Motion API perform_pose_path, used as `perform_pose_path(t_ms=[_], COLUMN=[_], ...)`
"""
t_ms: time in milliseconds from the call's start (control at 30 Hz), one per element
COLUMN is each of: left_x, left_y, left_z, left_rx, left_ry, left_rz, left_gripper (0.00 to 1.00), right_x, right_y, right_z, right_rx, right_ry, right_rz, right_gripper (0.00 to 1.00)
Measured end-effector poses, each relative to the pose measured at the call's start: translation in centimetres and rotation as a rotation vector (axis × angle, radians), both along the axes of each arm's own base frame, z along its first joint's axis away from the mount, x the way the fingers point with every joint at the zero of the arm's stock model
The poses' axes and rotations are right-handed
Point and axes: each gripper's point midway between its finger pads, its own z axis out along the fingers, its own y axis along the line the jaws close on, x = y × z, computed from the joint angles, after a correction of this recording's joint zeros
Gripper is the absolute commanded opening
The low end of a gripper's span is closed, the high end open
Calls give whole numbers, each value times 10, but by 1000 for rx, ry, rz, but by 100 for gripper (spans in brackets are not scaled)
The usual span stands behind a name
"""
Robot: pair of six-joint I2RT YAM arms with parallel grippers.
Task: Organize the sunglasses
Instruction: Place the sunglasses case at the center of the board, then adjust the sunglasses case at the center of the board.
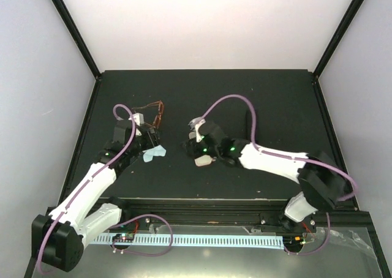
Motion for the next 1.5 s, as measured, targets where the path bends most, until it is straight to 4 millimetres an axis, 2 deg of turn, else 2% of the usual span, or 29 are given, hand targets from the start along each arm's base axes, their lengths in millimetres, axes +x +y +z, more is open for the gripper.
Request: perform_pose_path(t_ms=[100, 233, 300, 400, 833, 1033, 1200, 1333, 1500], left_x=[-2, -8, -8, -7, -7, -7, -6, -5, -2], left_y=[21, 43, 49, 53, 50, 51, 54, 58, 65], left_z=[-2, -5, -3, -2, -17, -19, -20, -26, -38], left_rx=[11, 19, 21, 20, 0, 1, 5, 20, 41], left_ry=[-3, 0, -7, -11, 50, 57, 57, 76, 113], left_rz=[83, 163, 185, 200, 182, 185, 195, 210, 237], left_gripper=[68, 68, 68, 69, 70, 72, 74, 74, 73], right_x=[-19, -44, -51, -47, 0, 19, 31, 38, 39], right_y=[30, 50, 52, 44, -7, -34, -49, -59, -60], right_z=[-41, -96, -118, -139, -147, -149, -150, -151, -151], right_rx=[-67, -158, -197, -255, -357, -404, -423, -439, -448], right_ry=[62, 151, 188, 213, 165, 144, 138, 137, 133], right_rz=[75, 132, 133, 80, -217, -315, -365, -396, -375], right_gripper=[47, 46, 46, 47, 66, 67, 67, 67, 62])
